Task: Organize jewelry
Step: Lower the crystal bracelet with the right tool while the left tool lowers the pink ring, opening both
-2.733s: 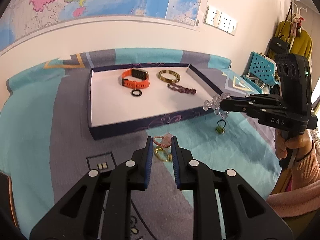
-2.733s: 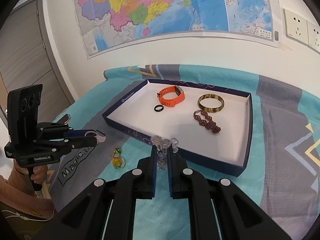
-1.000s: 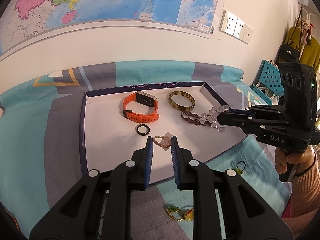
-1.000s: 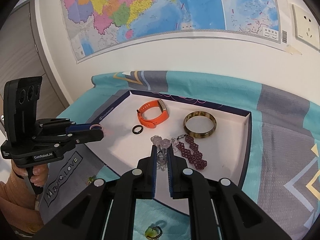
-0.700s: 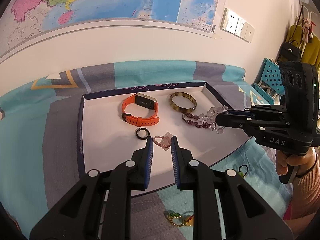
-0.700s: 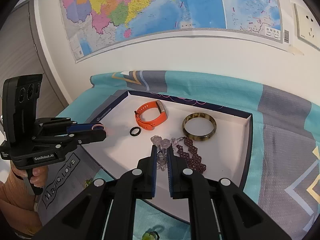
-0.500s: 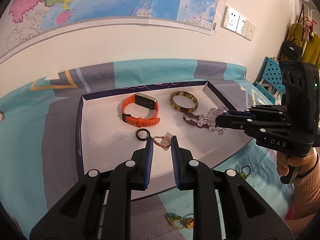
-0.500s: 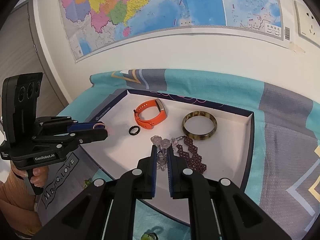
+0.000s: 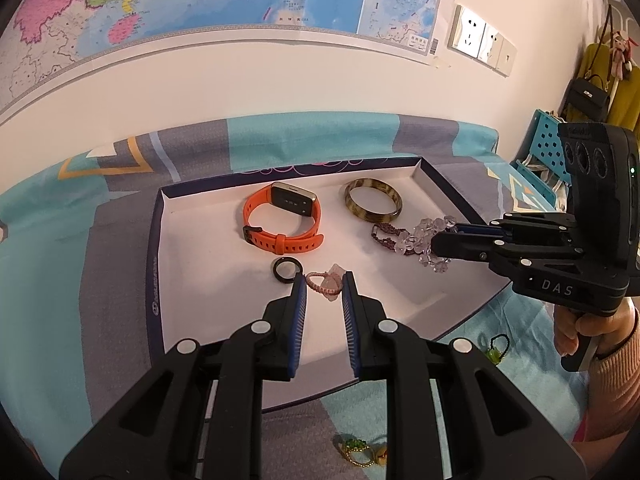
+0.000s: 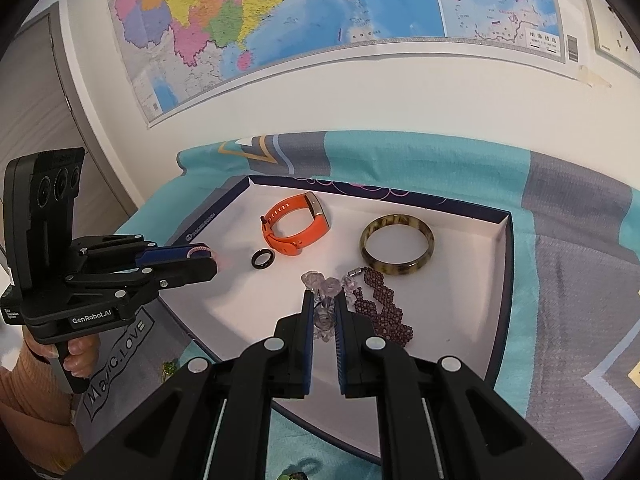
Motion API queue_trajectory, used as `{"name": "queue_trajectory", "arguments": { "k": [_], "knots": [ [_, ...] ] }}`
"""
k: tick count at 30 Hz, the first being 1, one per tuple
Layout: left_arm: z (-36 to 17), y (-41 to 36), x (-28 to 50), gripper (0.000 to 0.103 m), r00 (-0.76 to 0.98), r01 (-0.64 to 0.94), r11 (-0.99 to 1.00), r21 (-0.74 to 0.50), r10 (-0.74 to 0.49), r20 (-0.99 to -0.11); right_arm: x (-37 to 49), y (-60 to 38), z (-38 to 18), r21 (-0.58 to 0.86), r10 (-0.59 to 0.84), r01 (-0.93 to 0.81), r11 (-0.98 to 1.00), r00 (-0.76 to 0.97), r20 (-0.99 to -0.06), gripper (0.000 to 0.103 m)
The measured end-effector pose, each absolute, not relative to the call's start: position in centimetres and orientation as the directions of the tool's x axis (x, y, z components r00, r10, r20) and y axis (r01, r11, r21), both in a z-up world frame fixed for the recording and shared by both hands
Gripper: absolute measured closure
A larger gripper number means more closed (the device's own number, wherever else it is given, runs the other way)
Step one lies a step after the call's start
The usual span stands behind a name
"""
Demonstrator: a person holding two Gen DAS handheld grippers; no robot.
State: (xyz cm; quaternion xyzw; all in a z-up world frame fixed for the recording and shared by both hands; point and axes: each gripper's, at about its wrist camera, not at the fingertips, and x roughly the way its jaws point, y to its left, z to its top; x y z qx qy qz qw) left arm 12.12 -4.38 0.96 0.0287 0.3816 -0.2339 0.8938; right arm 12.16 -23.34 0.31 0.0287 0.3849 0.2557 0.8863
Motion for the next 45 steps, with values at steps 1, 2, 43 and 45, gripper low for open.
{"name": "queue_trajectory", "arguments": {
  "k": [1, 2, 43, 45],
  "knots": [
    [0.9, -4.4, 12.2, 0.084, 0.598, 0.44, 0.889, -0.127, -0.396, -0.697, 12.2, -23.3, 0.3, 0.25, 0.476, -0.431, 0.867, 0.572, -0.668, 0.095],
    [0.9, -4.5, 12.2, 0.084, 0.597, 0.44, 0.889, -0.126, -0.395, -0.698, 12.2, -23.3, 0.3, 0.25, 0.477, -0.431, 0.867, 0.572, -0.668, 0.095],
    [-1.7, -4.4, 15.7, 0.083, 0.558, 0.363, 0.923, -0.129, -0.326, -0.763, 14.4, -24.6, -1.7, 0.239, 0.385, -0.311, 0.92, 0.597, -0.704, 0.075],
    [-1.5, -4.3, 15.5, 0.083, 0.564, 0.362, 0.923, -0.132, -0.33, -0.757, 14.3, -24.7, -1.7, 0.234, 0.378, -0.306, 0.923, 0.605, -0.701, 0.075]
  ]
}}
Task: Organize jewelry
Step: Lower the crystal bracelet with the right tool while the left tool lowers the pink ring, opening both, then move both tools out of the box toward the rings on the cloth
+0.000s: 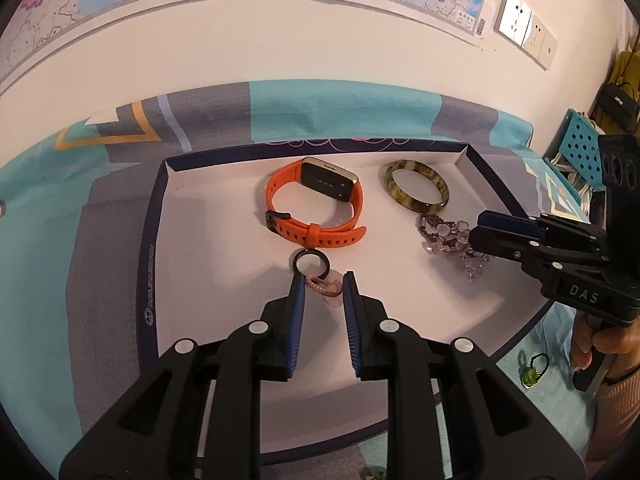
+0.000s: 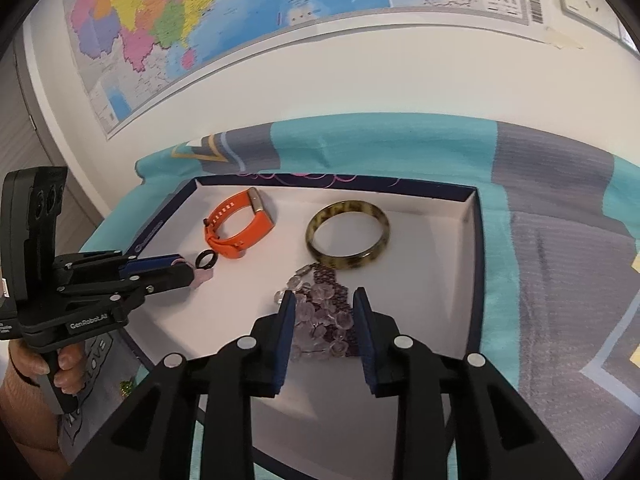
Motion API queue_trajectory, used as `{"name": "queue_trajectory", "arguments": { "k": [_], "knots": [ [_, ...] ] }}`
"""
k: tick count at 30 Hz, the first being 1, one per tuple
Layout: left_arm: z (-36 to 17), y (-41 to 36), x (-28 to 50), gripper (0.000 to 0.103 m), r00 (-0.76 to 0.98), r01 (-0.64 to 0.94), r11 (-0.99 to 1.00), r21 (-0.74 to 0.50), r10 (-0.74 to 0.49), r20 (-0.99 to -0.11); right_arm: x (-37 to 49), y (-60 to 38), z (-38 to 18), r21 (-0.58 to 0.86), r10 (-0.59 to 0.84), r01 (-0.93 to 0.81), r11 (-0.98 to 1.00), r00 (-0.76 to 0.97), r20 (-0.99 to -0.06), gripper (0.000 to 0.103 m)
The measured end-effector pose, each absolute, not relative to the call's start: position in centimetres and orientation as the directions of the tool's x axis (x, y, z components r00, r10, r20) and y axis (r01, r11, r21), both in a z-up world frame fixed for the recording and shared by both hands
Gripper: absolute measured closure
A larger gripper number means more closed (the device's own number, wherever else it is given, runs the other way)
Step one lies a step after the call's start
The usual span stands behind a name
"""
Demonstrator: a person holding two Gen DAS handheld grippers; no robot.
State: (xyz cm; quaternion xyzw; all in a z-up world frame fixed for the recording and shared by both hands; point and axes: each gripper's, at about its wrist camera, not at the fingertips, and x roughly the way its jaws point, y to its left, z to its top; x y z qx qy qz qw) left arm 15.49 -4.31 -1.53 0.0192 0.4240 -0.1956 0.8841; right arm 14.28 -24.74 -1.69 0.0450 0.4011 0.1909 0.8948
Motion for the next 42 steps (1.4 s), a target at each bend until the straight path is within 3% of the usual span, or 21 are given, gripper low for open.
{"name": "queue_trajectory", "arguments": {
  "k": [10, 12, 23, 38, 40, 42],
  "knots": [
    [0.5, -3.6, 13.5, 0.064, 0.611, 0.369, 0.921, -0.126, -0.342, -0.714, 13.9, -24.7, -1.8, 0.213, 0.372, -0.32, 0.923, 0.605, -0.704, 0.075],
    [0.9, -3.4, 12.8, 0.053, 0.625, 0.367, 0.922, -0.12, -0.341, -0.702, 13.5, -25.0, -1.4, 0.224, 0.383, -0.322, 0.92, 0.612, -0.692, 0.075],
    [0.9, -1.5, 7.4, 0.05, 0.646, 0.394, 0.915, -0.088, -0.344, -0.681, 8.1, -25.6, 1.3, 0.234, 0.456, -0.408, 0.883, 0.621, -0.638, 0.072],
    [-1.8, -0.6, 3.5, 0.048, 0.602, 0.401, 0.912, -0.087, -0.334, -0.725, 3.1, -25.0, -2.2, 0.202, 0.404, -0.389, 0.899, 0.558, -0.725, 0.068],
    [-1.9, -0.6, 3.3, 0.048, 0.597, 0.403, 0.91, -0.098, -0.342, -0.726, 3.2, -25.1, -2.5, 0.216, 0.409, -0.382, 0.899, 0.55, -0.728, 0.075],
    [-1.9, -0.6, 3.1, 0.048, 0.595, 0.402, 0.91, -0.103, -0.345, -0.726, 3.1, -25.0, -2.4, 0.22, 0.42, -0.393, 0.893, 0.547, -0.724, 0.093]
  ]
}}
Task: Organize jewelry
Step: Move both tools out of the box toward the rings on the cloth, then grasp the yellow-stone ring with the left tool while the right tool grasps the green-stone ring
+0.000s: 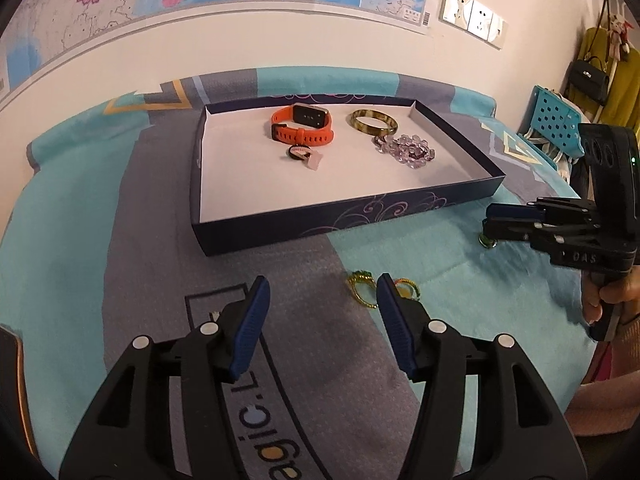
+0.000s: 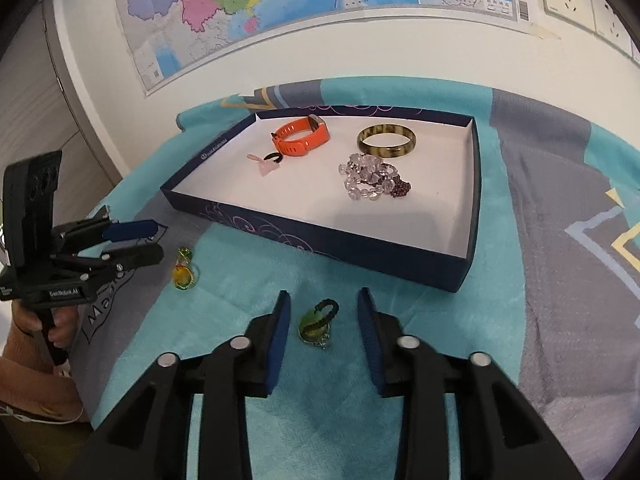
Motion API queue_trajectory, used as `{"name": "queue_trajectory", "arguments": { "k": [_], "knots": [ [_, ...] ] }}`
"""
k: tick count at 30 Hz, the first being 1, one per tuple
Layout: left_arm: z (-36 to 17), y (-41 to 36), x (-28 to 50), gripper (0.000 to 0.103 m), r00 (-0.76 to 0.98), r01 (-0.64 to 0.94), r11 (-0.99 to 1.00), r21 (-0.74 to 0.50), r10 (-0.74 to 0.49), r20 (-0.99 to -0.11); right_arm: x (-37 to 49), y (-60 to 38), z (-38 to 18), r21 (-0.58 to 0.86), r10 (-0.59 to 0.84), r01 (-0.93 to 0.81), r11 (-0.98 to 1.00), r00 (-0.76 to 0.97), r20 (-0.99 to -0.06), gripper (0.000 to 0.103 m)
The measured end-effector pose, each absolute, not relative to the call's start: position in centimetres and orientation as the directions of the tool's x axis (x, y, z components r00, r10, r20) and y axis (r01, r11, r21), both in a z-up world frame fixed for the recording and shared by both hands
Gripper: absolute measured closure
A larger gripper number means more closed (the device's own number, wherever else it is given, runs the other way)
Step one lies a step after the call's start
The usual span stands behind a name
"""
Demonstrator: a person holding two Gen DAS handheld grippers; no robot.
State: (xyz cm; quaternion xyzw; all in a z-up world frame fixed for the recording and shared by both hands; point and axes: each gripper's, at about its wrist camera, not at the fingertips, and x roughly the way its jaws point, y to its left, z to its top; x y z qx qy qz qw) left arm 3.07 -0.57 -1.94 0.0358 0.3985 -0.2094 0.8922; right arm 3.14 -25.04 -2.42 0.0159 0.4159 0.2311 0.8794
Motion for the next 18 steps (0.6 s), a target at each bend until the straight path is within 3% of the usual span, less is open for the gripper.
{"name": "queue_trajectory", "arguments": {
  "k": [5, 14, 18],
  "knots": [
    [-2.0, -0.6, 2.5, 0.047, 0.584, 0.42, 0.9, -0.114, -0.364, -0.725, 2.9, -25.0, -1.9, 0.23, 0.434, -0.399, 0.888, 0.558, -0.707, 0.101],
    [-2.0, -2.2, 1.0, 0.049, 0.53, 0.524, 0.841, -0.135, -0.445, -0.722, 1.5, -23.8, -0.1, 0.311, 0.554, -0.482, 0.819, 0.523, -0.648, 0.101],
    [-2.3, -3.2, 1.1, 0.057, 0.506, 0.545, 0.827, -0.14, -0.458, -0.731, 1.3, -22.5, -0.9, 0.334, 0.581, -0.505, 0.796, 0.481, -0.657, 0.101]
  ]
}}
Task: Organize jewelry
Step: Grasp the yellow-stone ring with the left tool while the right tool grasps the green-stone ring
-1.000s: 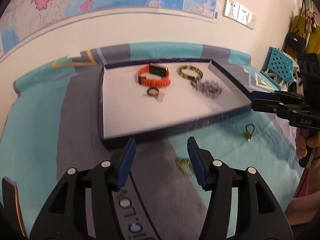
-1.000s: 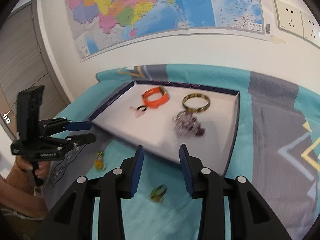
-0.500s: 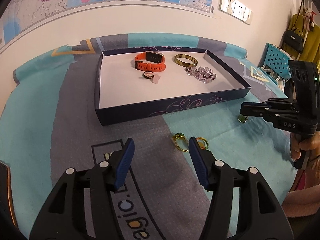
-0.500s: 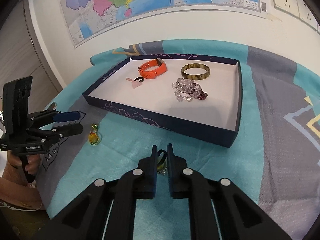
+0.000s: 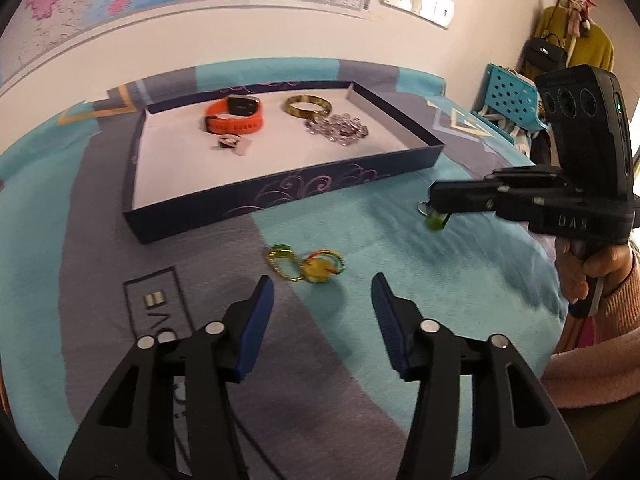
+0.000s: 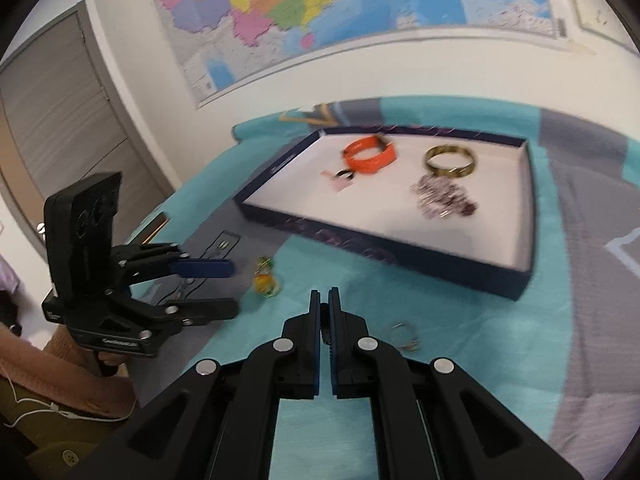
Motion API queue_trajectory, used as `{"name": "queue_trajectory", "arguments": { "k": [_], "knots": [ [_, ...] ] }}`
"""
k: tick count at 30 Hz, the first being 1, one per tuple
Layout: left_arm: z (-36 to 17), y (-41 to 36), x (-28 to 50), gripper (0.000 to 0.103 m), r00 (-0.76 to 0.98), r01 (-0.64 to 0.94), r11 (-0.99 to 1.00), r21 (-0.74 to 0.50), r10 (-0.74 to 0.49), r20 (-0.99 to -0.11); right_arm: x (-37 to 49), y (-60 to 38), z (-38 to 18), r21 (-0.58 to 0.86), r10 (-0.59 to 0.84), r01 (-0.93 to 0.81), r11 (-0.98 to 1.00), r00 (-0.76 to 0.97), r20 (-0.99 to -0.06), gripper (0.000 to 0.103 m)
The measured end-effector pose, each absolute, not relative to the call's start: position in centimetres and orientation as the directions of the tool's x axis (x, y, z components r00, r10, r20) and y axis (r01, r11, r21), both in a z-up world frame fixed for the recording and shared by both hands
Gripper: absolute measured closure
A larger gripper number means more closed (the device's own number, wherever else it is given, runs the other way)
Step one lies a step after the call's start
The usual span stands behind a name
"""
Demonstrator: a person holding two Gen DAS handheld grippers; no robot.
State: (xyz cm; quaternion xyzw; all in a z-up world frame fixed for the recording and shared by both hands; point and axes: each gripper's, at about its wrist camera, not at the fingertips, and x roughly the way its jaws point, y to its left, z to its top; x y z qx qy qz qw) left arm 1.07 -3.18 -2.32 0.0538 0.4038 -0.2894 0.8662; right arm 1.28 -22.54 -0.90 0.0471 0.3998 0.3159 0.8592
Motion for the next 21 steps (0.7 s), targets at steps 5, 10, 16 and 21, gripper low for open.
{"name": "queue_trajectory", "arguments": {
  "k": [5, 10, 16, 21],
  "knots": [
    [-2.8, -4.0, 1.2, 0.062, 0.478, 0.561, 0.813, -0.152, -0.469, -0.743, 1.2, -21.6, -2.0, 0.343, 0.586, -0.514, 0.786, 0.443, -0.679, 0.099],
    [-3.0, -4.1, 2.0, 0.062, 0.476, 0.55, 0.821, -0.156, -0.462, -0.748, 1.4, -22.0, -2.4, 0.359, 0.585, -0.494, 0.792, 0.445, -0.678, 0.091],
    [-3.0, -4.7, 2.9, 0.069, 0.469, 0.562, 0.813, -0.151, -0.464, -0.751, 1.5, -22.7, -2.6, 0.376, 0.586, -0.472, 0.797, 0.457, -0.669, 0.084],
    [-3.0, -5.0, 2.6, 0.082, 0.463, 0.575, 0.805, -0.142, -0.464, -0.755, 1.3, -23.1, -2.5, 0.364, 0.574, -0.465, 0.807, 0.467, -0.673, 0.08]
  ]
}}
